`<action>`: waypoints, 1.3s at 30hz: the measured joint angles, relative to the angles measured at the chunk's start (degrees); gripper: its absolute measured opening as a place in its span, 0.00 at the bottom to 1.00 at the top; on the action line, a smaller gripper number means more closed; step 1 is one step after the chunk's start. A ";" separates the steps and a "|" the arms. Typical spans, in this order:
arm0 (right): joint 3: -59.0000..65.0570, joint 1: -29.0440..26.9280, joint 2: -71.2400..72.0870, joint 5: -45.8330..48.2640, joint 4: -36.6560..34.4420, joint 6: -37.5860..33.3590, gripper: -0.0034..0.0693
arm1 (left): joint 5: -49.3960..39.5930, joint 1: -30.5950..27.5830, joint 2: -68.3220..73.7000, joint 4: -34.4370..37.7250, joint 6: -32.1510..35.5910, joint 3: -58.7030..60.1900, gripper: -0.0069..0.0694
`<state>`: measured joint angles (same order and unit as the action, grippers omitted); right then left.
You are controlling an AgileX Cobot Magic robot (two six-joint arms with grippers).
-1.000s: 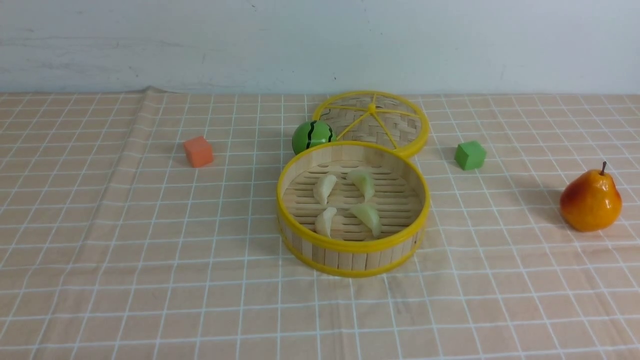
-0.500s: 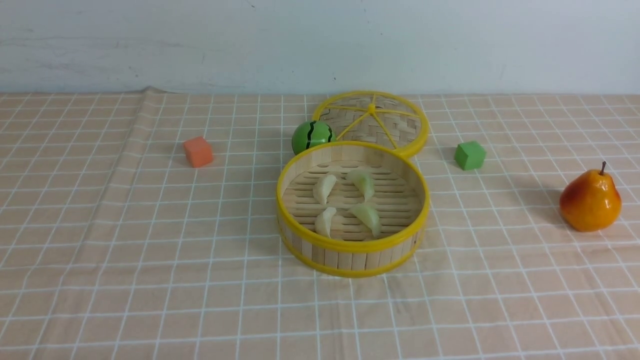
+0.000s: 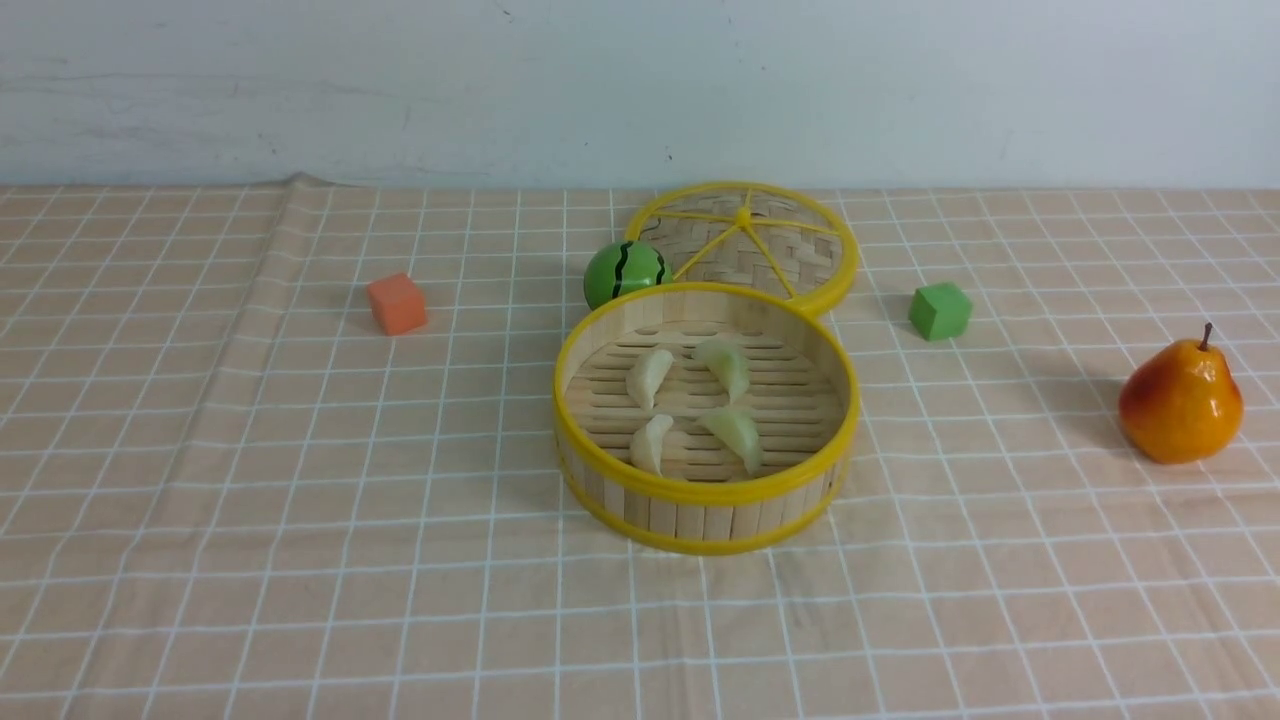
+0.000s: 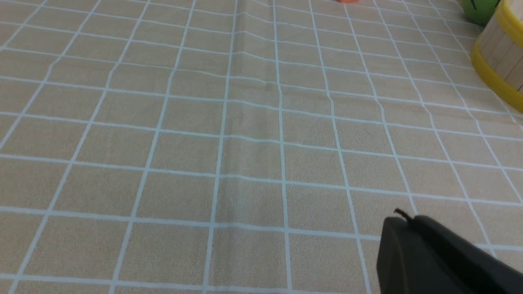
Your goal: Put the dumplings into the steamer on the table with the brown tablecloth.
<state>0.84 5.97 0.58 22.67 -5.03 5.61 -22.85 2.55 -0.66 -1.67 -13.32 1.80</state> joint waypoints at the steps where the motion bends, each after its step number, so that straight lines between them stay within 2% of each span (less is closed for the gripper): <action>1: 0.00 0.00 0.00 0.00 0.00 0.00 0.23 | 0.00 0.00 0.00 0.00 0.00 0.00 0.08; 39: 0.00 0.00 0.00 0.00 0.00 0.00 0.28 | 0.00 0.00 0.00 0.00 0.00 0.00 0.10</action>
<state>0.84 5.97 0.58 22.67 -5.03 5.61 -22.85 2.55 -0.66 -1.67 -13.32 1.80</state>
